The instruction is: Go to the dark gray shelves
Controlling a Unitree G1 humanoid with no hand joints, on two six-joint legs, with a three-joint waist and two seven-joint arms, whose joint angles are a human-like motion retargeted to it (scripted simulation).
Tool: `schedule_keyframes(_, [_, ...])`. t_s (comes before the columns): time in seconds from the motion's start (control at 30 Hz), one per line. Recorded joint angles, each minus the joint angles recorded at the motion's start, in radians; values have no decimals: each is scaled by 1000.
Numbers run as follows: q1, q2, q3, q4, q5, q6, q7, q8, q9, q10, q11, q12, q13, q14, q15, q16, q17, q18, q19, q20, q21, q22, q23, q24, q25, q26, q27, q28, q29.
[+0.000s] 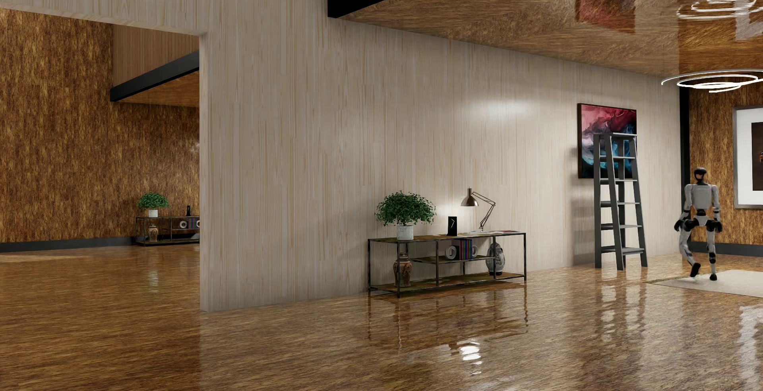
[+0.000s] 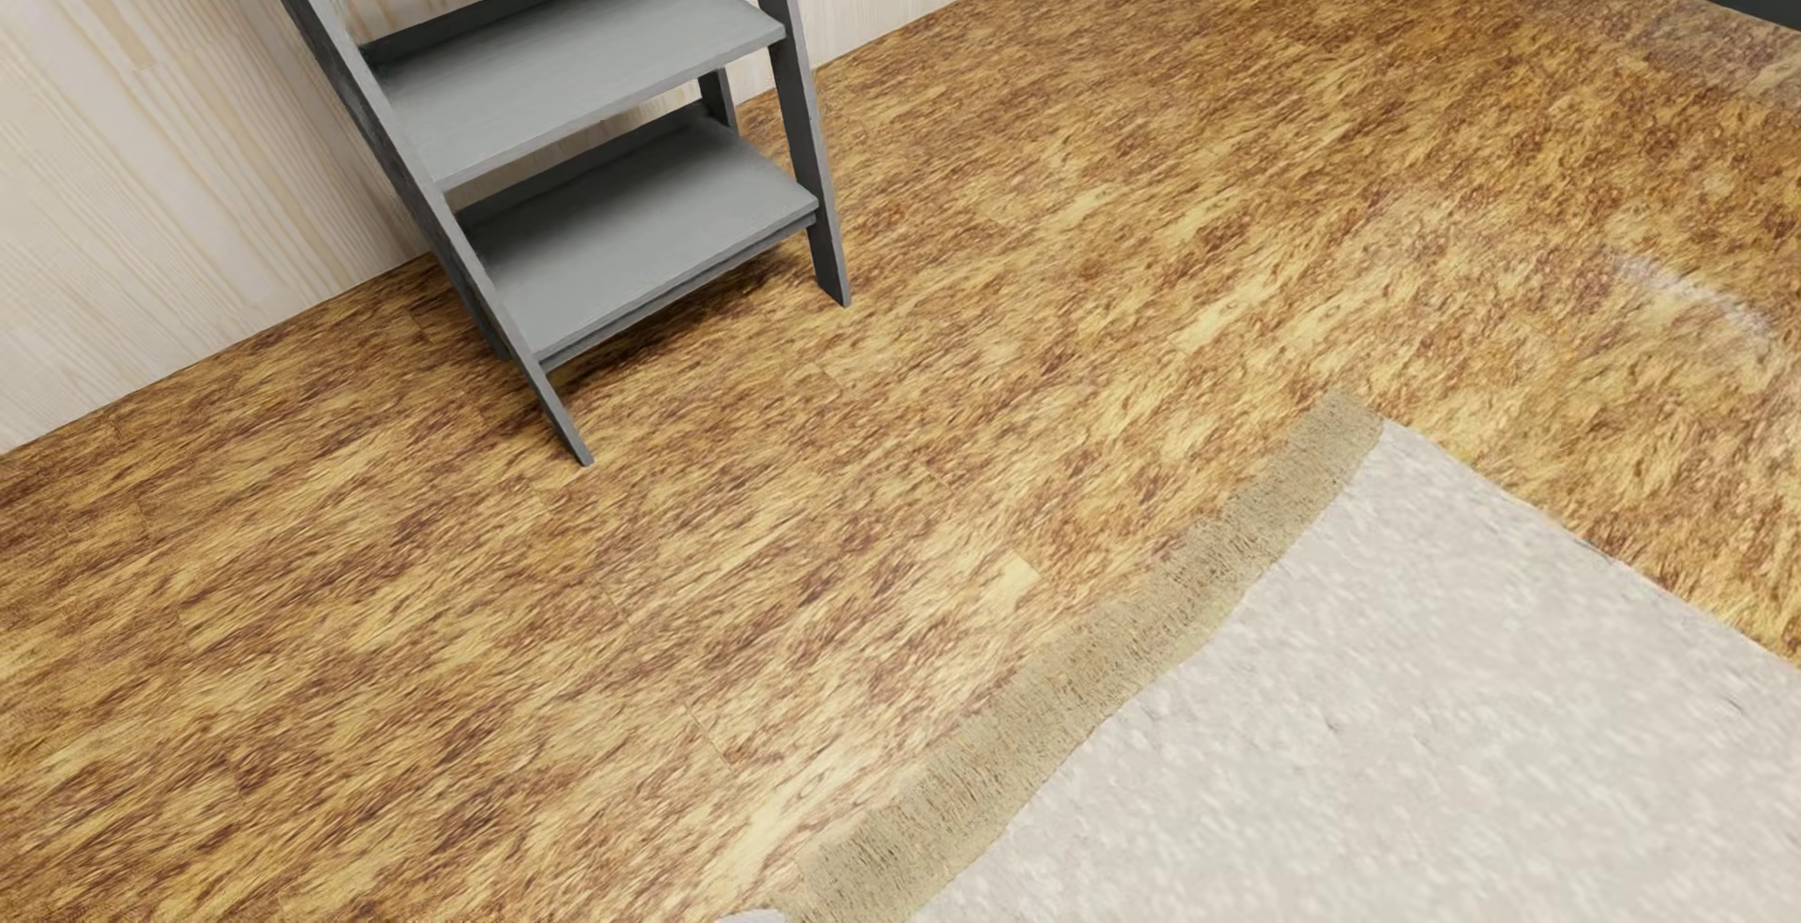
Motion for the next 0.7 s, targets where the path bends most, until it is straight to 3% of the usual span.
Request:
schedule_keyframes(0.07, [-129, 98, 25, 41, 6, 9, 63, -47, 3, -96, -52, 91, -99, -1, -41, -25, -66, 11, 11, 65, 80, -82, 25, -72, -61, -29, -11, 18, 7])
schedule_keyframes(0.13, [-197, 190, 43, 53, 19, 12, 143, -95, 5, -369, -104, 129, -165, 4, -81, -35, -117, 35, 25, 104, 81, -89, -15, -112, -34, -24, -42, 9, -36])
schedule_keyframes(0.17, [-201, 232, 49, 37, 26, 13, 182, -121, 7, -579, -131, 129, -185, 20, -95, -37, -131, 7, 33, 109, 51, -67, -49, -111, 8, -11, -54, -8, -68])
schedule_keyframes(0.2, [-185, 272, 53, -2, 37, 13, 212, -147, 6, -839, -159, 127, -202, 35, -109, -37, -134, 8, 41, 105, 10, -42, -82, -99, 64, 0, -54, -30, -98])
schedule_keyframes(0.23, [-168, 316, 55, -51, 51, 11, 210, -168, 4, -1094, -199, 126, -217, 29, -116, -32, -135, -47, 50, 89, -13, -18, -111, -66, 109, 5, -59, -55, -131])
schedule_keyframes(0.27, [-173, 364, 56, -90, 69, 8, 204, -190, 2, -1243, -237, 130, -226, -28, -123, -25, -136, -51, 60, 68, -20, 0, -130, -23, 134, -4, -58, -77, -157])
schedule_keyframes(0.3, [-191, 412, 51, -105, 88, 5, 246, -219, -1, -1240, -259, 130, -227, -43, -132, -20, -133, -100, 70, 58, -29, 10, -143, 10, 160, -15, -57, -95, -168])
schedule_keyframes(0.37, [-201, 486, 53, -108, 103, -8, 294, -246, -5, -1056, -240, 129, -201, -2, -131, -20, -121, 24, 98, 68, -22, 11, -156, 56, 166, -23, -58, -104, -182])
schedule_keyframes(0.4, [-191, 523, 66, -111, 92, -18, 290, -235, -8, -996, -213, 137, -186, -4, -90, -39, -114, 142, 113, 98, 6, -7, -147, 54, 145, -19, -53, -96, -172])
schedule_keyframes(0.43, [-158, 541, 78, -109, 65, -31, 303, -214, -13, -961, -149, 151, -167, 60, -28, -68, -109, 232, 106, 141, 36, -31, -132, 32, 117, -14, -55, -70, -153])
schedule_keyframes(0.47, [-143, 521, 87, -113, 25, -48, 309, -181, -16, -907, -31, 154, -144, 54, 74, -96, -102, 272, 80, 179, 53, -43, -117, 3, 90, -11, -42, -36, -134])
schedule_keyframes(0.53, [-81, 401, 81, -159, -83, -92, 311, -111, -16, -846, 325, 113, -82, -34, 271, -118, -63, 256, -30, 202, 43, -5, -95, -13, 77, 5, -7, 15, -83])
schedule_keyframes(0.57, [-43, 302, 66, -198, -113, -112, 295, -44, -16, -848, 494, 71, -52, -65, 311, -111, -40, 250, -62, 175, 27, 26, -91, 18, 83, 6, 4, 41, -51])
schedule_keyframes(0.63, [58, 83, 32, -277, -75, -135, 234, 110, -20, -910, 725, -33, 15, -96, 213, -86, 4, 240, -53, 84, 1, 76, -94, 114, 96, -33, 6, 79, 11])
schedule_keyframes(0.7, [154, -104, 3, -336, -51, -137, 148, 203, -28, -968, 784, -153, 87, -122, 224, -82, 35, 226, -39, 17, -12, 69, -114, 145, 82, -104, 12, 91, 31])
